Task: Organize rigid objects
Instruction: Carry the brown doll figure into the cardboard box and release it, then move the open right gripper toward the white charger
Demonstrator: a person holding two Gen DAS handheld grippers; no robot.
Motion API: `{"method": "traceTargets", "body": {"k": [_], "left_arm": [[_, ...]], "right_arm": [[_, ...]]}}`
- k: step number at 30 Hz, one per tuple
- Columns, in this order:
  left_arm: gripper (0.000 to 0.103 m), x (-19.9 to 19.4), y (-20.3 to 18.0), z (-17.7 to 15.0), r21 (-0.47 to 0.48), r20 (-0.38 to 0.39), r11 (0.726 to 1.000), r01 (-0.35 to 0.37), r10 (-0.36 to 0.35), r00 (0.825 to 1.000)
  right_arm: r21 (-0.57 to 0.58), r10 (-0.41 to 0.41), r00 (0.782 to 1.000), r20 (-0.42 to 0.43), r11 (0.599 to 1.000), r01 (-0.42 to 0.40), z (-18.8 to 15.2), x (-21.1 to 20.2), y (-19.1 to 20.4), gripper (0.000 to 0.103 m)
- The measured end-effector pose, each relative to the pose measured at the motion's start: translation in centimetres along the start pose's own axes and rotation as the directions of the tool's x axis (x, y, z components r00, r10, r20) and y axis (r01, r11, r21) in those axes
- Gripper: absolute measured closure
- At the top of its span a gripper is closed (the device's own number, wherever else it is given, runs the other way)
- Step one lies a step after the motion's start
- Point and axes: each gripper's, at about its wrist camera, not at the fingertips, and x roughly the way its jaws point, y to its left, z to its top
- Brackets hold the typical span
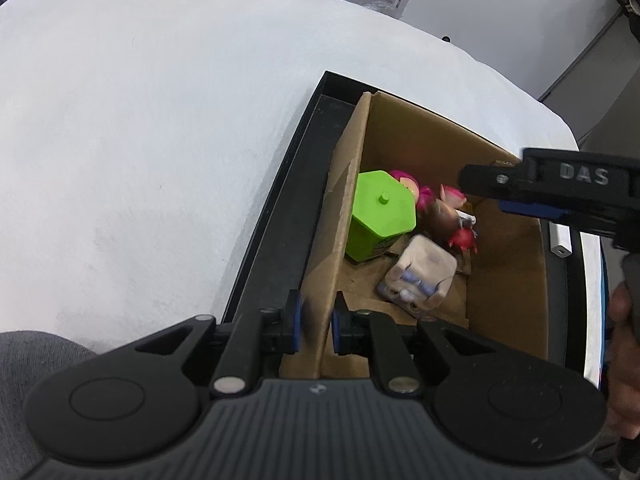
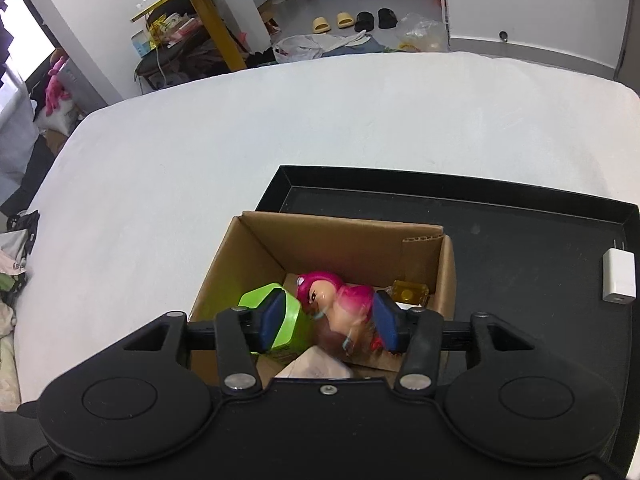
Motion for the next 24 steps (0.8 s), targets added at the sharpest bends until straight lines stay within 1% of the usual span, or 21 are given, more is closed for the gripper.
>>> {"method": "traceTargets", "body": {"k": [5, 7, 11, 13, 19, 24], "left_arm": [[0.089, -0.1, 0.1, -0.1, -0.005, 0.003, 1.000, 0.002, -0.002, 1.000], [0.089, -0.2, 0.2, -0.1, -0.007, 0.004, 1.000, 0.005, -0.005, 1.000], [0.089, -0.3, 0.1, -0.2, -0.002, 0.010, 1.000, -0.002, 0.002, 1.000], [0.089, -0.4, 0.1, -0.2, -0.007, 0.014, 1.000, -0.002, 0.002, 1.000], [0.089, -0.3, 0.5, 0.1, -0.014, 0.017, 1.000, -0.009, 0.009, 1.000], [0.089, -0.3, 0.2, 0.1, -0.006, 0.023, 1.000, -0.016, 0.016, 1.000]], "right_arm": [[0.002, -0.018, 0.999, 0.028, 1.000, 0.018, 0.0, -2.4, -1.3, 0.046], [0.007, -0.020, 0.999, 0.038, 1.000, 0.020, 0.0, -3.6, -2.3, 0.044], [-0.007, -0.049, 0.997, 0.064, 0.999, 0.050, -0.1, -5.9, -4.3, 0.037], [-0.001, -0.061, 0.996, 0.062, 0.998, 0.061, -0.2, -6.7, -5.6, 0.036], [-0.030, -0.138, 0.988, 0.069, 0.990, 0.141, -0.6, -8.1, -8.2, 0.028], [0.007, -0.136, 0.988, 0.071, 0.991, 0.135, -1.3, -8.7, -10.3, 0.026]]}}
